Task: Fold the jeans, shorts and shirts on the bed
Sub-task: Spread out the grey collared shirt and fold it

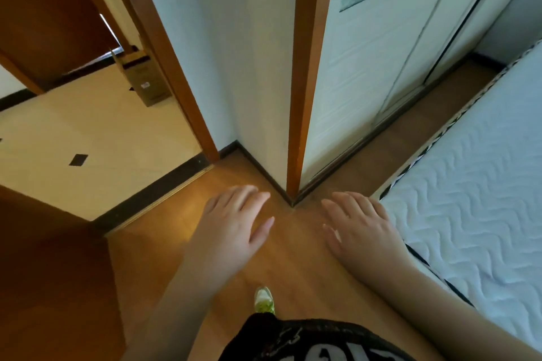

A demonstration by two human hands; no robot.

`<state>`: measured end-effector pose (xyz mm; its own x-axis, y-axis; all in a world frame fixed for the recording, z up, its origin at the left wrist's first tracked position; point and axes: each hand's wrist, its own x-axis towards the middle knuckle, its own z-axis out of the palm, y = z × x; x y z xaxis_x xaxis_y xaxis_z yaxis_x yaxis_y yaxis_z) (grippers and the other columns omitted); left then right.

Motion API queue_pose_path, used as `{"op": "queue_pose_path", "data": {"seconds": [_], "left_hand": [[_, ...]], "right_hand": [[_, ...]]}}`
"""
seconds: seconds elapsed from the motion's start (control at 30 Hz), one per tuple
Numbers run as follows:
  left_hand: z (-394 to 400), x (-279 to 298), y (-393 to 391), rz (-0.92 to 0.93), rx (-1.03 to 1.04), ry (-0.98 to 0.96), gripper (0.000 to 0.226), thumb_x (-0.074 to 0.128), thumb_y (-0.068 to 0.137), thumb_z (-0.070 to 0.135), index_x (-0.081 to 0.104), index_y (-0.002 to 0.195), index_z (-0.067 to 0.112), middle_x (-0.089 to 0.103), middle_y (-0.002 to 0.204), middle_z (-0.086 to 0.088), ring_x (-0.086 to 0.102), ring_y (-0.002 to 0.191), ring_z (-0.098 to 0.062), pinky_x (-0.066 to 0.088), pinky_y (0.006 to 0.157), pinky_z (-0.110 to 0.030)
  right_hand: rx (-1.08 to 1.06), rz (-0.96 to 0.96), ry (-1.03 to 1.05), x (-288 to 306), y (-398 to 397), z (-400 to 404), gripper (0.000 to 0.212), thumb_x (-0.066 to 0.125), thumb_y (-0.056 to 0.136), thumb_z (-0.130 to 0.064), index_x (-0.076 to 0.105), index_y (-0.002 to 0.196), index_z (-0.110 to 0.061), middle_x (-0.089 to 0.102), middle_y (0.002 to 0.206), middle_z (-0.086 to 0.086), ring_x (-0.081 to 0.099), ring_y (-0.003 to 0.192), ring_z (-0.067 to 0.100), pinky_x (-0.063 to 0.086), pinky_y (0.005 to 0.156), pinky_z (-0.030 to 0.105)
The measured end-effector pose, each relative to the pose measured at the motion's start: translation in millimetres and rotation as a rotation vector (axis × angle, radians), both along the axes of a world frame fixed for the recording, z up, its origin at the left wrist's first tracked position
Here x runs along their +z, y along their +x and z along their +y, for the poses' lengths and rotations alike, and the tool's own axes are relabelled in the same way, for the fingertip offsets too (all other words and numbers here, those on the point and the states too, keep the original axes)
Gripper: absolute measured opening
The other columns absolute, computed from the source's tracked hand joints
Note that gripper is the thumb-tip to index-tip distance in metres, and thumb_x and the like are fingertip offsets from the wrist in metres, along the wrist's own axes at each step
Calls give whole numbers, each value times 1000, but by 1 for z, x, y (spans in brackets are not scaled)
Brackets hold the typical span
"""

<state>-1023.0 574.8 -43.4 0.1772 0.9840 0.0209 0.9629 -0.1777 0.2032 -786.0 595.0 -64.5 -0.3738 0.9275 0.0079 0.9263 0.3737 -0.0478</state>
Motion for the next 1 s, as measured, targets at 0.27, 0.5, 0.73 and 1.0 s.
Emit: {"op": "queue_pose_path", "data": {"seconds": [0.27,0.5,0.73,1.0], "left_hand": [[107,-2,5,61,-337,122,43,57,90,47,67,122,21,66,122,-2,62,113,-22,48,95,-37],[190,-13,58,36,-571,53,45,45,94,49,62,128,23,61,128,1,56,120,-18,43,101,-34],[283,-28,143,79,-724,37,45,48,95,50,56,133,27,57,132,3,52,125,-16,40,105,-33],[371,-23,237,151,-877,-32,52,32,99,54,39,144,30,42,145,6,36,136,-16,28,113,-37]], "right_hand": [[-251,47,62,2,-29,42,44,73,79,-37,66,119,-19,65,120,4,63,113,25,51,93,44],[-488,54,80,-5,11,81,43,72,80,-31,65,120,-15,64,123,7,61,114,27,50,93,44],[-708,86,55,-25,75,140,43,67,85,-30,63,124,-14,61,128,8,58,118,28,46,98,44],[-753,113,107,-13,144,217,43,65,87,-33,62,126,-16,61,128,6,58,119,25,47,98,41]]}}
